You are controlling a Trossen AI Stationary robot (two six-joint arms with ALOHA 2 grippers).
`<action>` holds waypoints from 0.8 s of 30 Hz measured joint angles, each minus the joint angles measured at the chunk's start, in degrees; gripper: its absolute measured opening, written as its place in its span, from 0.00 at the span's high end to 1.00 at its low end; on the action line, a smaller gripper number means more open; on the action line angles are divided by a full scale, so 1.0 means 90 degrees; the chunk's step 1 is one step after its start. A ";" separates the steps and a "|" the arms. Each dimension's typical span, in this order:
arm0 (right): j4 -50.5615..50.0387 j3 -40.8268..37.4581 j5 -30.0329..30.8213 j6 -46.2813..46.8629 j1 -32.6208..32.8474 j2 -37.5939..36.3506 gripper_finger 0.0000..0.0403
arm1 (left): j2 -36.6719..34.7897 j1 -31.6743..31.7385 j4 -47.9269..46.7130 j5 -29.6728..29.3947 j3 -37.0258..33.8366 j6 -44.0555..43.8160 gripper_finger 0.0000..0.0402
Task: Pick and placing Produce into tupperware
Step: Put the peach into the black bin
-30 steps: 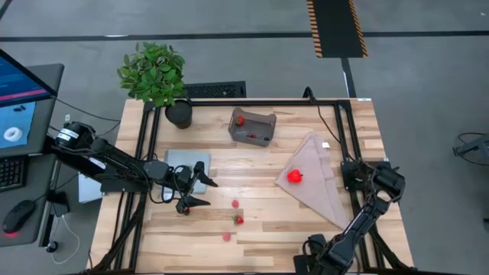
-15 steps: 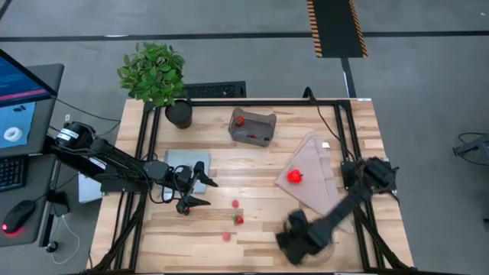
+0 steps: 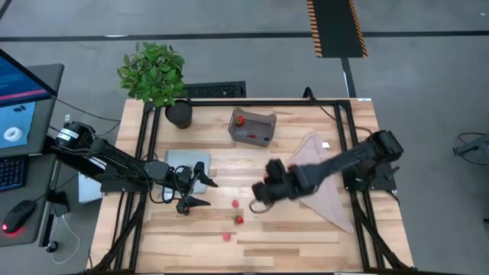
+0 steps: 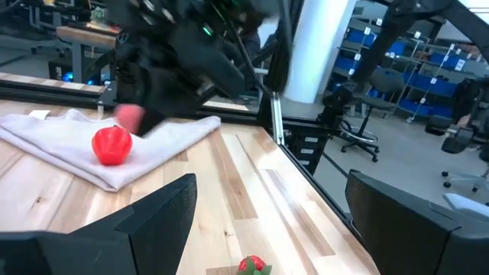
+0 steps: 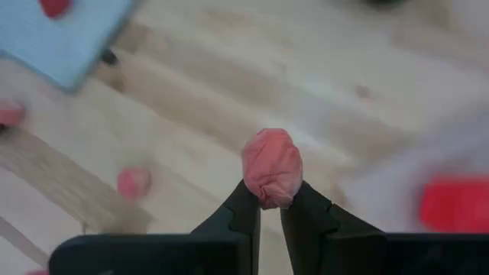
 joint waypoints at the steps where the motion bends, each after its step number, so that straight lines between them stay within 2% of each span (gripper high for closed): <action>1: 0.0124 0.0001 -0.0017 -0.0290 -0.0221 -0.0065 0.84 | 0.0000 0.0000 -0.0002 0.0000 0.0000 0.0000 0.20; 6: 0.0627 0.0002 -0.0051 -0.1545 -0.1334 -0.0222 0.84 | 0.0000 0.0000 -0.0002 0.0001 0.0000 -0.0001 0.20; 13: 0.1088 0.0012 -0.0936 -0.2551 -0.2714 -0.0193 0.83 | 0.0000 0.0000 -0.0073 0.0010 0.0002 -0.0002 0.20; 24: 0.1885 0.0012 -0.1549 -0.3221 -0.3615 -0.0159 0.73 | 0.0000 0.0000 -0.0152 0.0014 0.0002 -0.0001 0.20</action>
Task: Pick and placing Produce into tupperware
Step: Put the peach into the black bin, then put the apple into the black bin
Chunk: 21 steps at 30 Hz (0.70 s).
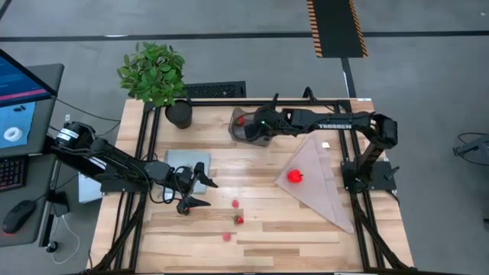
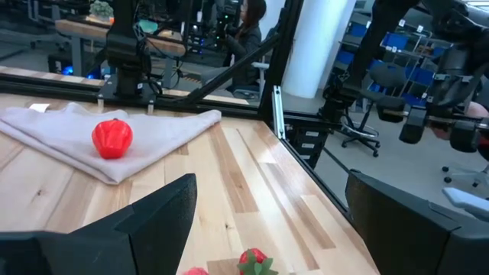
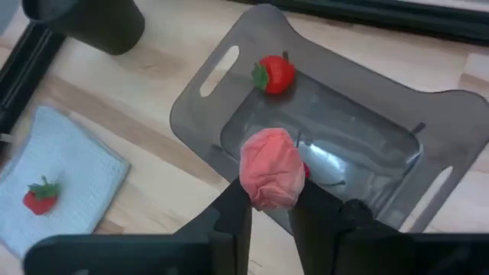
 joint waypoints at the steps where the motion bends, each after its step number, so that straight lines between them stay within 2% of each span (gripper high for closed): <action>1: -0.0024 0.0000 -0.0016 -0.0002 -0.0022 0.0000 0.72 | 0.0000 0.0000 -0.0020 -0.0002 0.0000 -0.0001 0.20; 13: -0.0028 0.0000 -0.0018 -0.0056 -0.0068 0.0000 0.55 | 0.0000 -0.0001 -0.0100 -0.0004 0.0000 -0.0002 0.20; 21: 0.0252 -0.0001 0.0001 -0.0384 0.0113 -0.0037 0.49 | 0.0000 -0.0002 -0.0132 -0.0004 0.0000 -0.0002 0.20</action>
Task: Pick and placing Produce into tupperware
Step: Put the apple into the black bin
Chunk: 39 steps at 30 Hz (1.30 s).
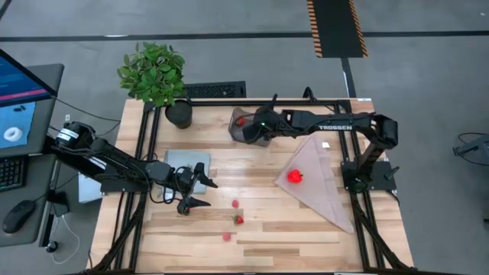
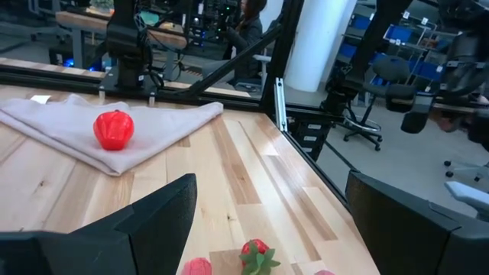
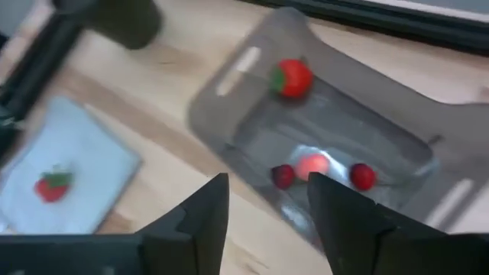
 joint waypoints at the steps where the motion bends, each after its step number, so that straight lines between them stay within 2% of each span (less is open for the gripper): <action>1: 0.0067 0.0000 0.0000 -0.0060 0.0041 -0.0016 0.49 | 0.0000 0.0000 0.0000 0.0000 0.0000 0.0000 0.20; 8: -0.0097 0.0006 -0.0009 -0.0268 0.0411 -0.0146 0.47 | 0.0000 0.0002 0.0000 0.0000 0.0000 -0.0026 0.20; 14: -0.0752 -0.0002 -0.0004 -0.0098 0.0948 -0.0589 0.47 | 0.0000 0.0002 -0.0055 -0.0005 0.0000 -0.0056 0.20; 19: -0.1700 0.0001 0.0088 0.0577 0.1531 -0.0966 0.47 | 0.0002 -0.0015 -0.0112 -0.0044 0.0002 -0.0095 0.20; 26: -0.3545 0.0001 0.0177 0.2430 0.2359 -0.1248 0.49 | 0.0002 -0.0085 -0.0080 -0.0063 0.0002 -0.0119 0.20; 33: -0.3694 -0.0002 0.0156 0.2826 0.3191 -0.1272 0.50 | 0.0002 -0.0085 -0.0051 -0.0202 0.0002 -0.0126 0.20; 39: -0.3673 -0.0002 0.0190 0.3172 0.3480 -0.1272 0.41 | 0.0002 -0.0085 -0.0054 -0.0228 0.0002 -0.0141 0.20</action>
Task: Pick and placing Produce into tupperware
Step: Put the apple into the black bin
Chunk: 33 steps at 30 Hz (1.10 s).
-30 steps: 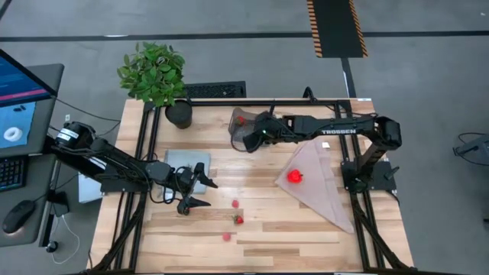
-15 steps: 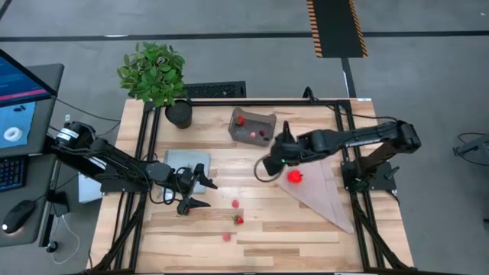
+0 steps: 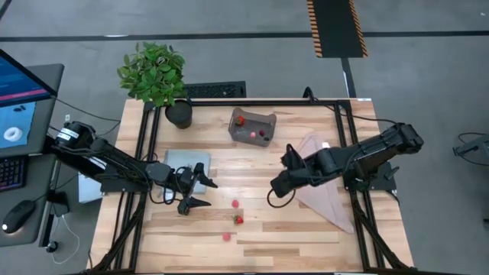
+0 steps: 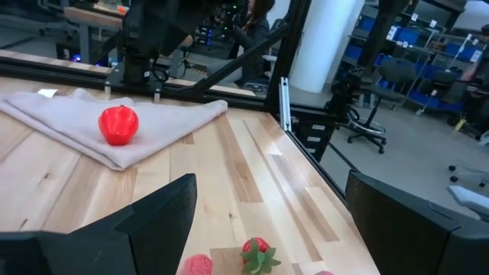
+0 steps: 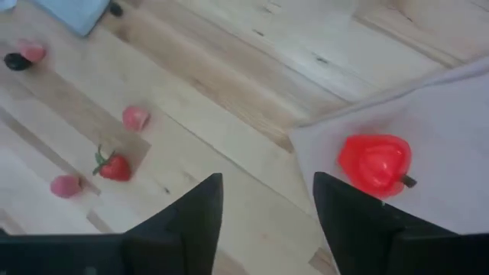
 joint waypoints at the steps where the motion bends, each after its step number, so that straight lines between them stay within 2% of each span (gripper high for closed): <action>1: -0.0034 0.0000 0.0005 0.0058 0.0013 0.0000 0.39 | 0.0000 0.0000 -0.0007 0.0000 0.0000 -0.0002 0.20; 5: -0.0042 0.0000 0.0028 0.0060 0.0003 0.0000 0.28 | 0.0000 -0.0011 -0.0034 -0.0003 0.0000 -0.0005 0.20; 10: -0.0024 0.0000 0.0098 -0.0088 -0.0004 0.0000 0.08 | 0.0000 -0.0109 -0.0036 -0.0002 0.0000 -0.0002 0.20; 12: 0.0008 0.0000 0.0157 -0.0122 -0.0004 0.0012 0.03 | 0.0000 -0.0151 -0.0039 -0.0003 0.0000 0.0003 0.20; 19: 0.0017 0.0000 0.0502 -0.0117 0.0010 0.0024 0.09 | 0.0000 -0.0170 -0.0039 -0.0024 0.0000 0.0005 0.20; 23: 0.0029 0.0000 0.0405 -0.0130 0.0007 0.0024 0.10 | 0.0000 -0.0170 -0.0042 -0.0068 0.0000 0.0024 0.20; 29: -0.0076 0.0002 0.0392 0.0406 0.0008 0.0051 0.10 | 0.0000 -0.0170 -0.0046 -0.0075 -0.0002 0.0044 0.20; 33: -0.0506 -0.0006 0.0373 0.0793 -0.0057 0.0375 0.10 | 0.0000 -0.0170 -0.0049 -0.0075 -0.0002 0.0044 0.20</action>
